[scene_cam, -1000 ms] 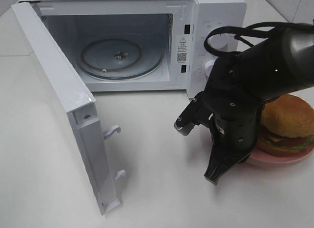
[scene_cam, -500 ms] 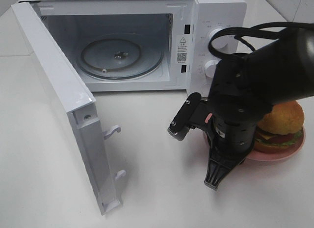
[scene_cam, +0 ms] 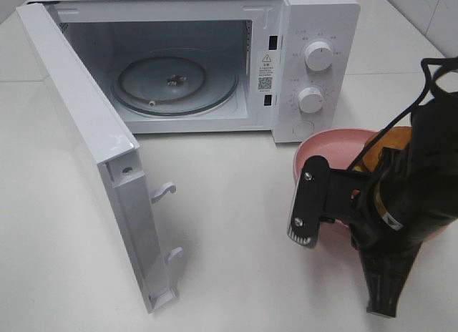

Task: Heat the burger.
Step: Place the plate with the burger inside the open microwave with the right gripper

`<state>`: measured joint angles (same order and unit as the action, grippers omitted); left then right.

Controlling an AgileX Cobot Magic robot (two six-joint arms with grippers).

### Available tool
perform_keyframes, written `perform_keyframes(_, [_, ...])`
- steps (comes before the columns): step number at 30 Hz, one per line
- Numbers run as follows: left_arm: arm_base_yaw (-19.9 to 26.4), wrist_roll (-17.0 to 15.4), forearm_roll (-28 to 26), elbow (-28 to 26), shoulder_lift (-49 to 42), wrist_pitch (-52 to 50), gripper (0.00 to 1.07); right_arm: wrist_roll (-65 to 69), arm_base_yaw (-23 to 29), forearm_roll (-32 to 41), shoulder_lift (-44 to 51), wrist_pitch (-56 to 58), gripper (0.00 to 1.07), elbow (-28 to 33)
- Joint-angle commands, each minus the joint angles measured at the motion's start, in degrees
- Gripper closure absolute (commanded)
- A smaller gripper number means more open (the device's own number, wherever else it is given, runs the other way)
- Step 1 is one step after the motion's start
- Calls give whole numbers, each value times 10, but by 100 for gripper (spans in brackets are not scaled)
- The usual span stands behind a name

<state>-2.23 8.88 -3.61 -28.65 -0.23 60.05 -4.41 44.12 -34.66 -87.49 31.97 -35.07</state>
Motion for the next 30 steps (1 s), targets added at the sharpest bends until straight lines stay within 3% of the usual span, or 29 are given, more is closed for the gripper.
perform_keyframes(1, [-1, 0, 1, 2, -14, -8, 106, -68, 1, -23, 23, -16, 107, 15])
perform_keyframes(20, [-1, 0, 1, 2, -14, -8, 106, -128, 1, -22, 38, -18, 107, 28])
perform_keyframes(30, [-1, 0, 1, 2, -14, -8, 106, -297, 1, -19, 38, -69, 107, 28])
